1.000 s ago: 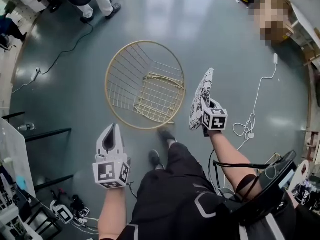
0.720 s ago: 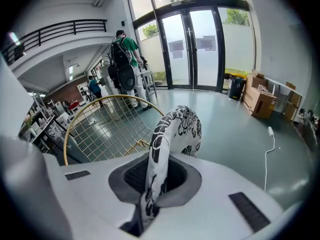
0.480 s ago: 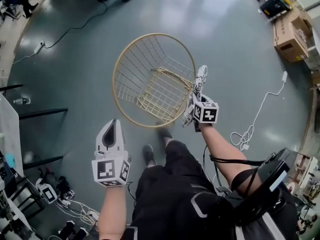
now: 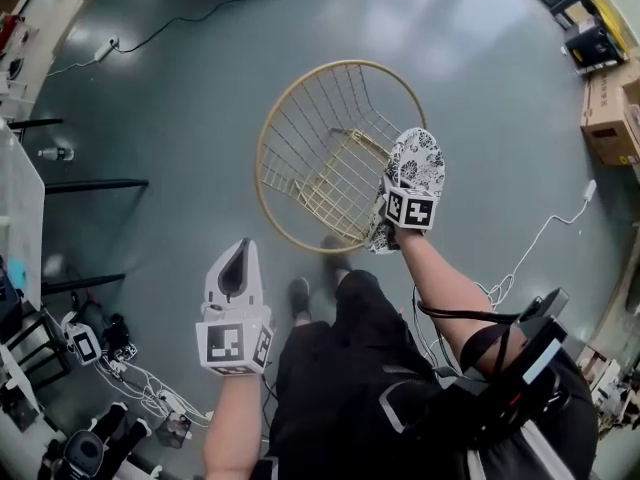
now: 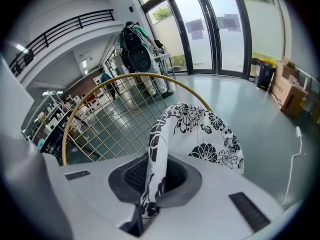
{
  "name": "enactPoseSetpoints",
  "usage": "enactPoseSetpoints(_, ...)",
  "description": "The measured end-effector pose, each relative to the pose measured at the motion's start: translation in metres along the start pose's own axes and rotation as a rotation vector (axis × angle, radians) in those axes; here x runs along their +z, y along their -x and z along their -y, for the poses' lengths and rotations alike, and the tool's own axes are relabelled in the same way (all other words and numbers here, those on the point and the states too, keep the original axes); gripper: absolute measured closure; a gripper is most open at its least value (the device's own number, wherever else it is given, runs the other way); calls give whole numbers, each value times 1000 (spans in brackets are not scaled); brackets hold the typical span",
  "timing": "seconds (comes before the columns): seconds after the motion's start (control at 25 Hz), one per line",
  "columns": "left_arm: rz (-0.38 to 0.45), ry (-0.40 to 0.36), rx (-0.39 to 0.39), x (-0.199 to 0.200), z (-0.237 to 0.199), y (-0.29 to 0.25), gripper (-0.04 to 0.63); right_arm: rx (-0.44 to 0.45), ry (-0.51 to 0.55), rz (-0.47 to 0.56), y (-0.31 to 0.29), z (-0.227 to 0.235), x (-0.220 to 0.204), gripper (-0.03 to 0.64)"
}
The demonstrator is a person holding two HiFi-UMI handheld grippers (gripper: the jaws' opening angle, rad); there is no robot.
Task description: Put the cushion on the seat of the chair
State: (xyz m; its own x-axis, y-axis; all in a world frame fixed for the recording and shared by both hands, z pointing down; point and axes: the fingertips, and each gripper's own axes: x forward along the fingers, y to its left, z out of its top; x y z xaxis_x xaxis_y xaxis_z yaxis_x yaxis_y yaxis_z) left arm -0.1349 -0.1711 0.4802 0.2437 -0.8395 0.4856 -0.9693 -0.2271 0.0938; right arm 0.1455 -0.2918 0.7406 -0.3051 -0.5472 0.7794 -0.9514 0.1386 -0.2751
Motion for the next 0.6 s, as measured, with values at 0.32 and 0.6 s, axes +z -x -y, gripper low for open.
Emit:
enactPoseSetpoints(0.32,-11,23,53,1,-14,-8,588,16,-38,-37,-56,-16,14,597)
enactPoseSetpoints(0.6,-27,23,71,-3,-21,-6,588,55,-42,-66,-97,-38,17,595)
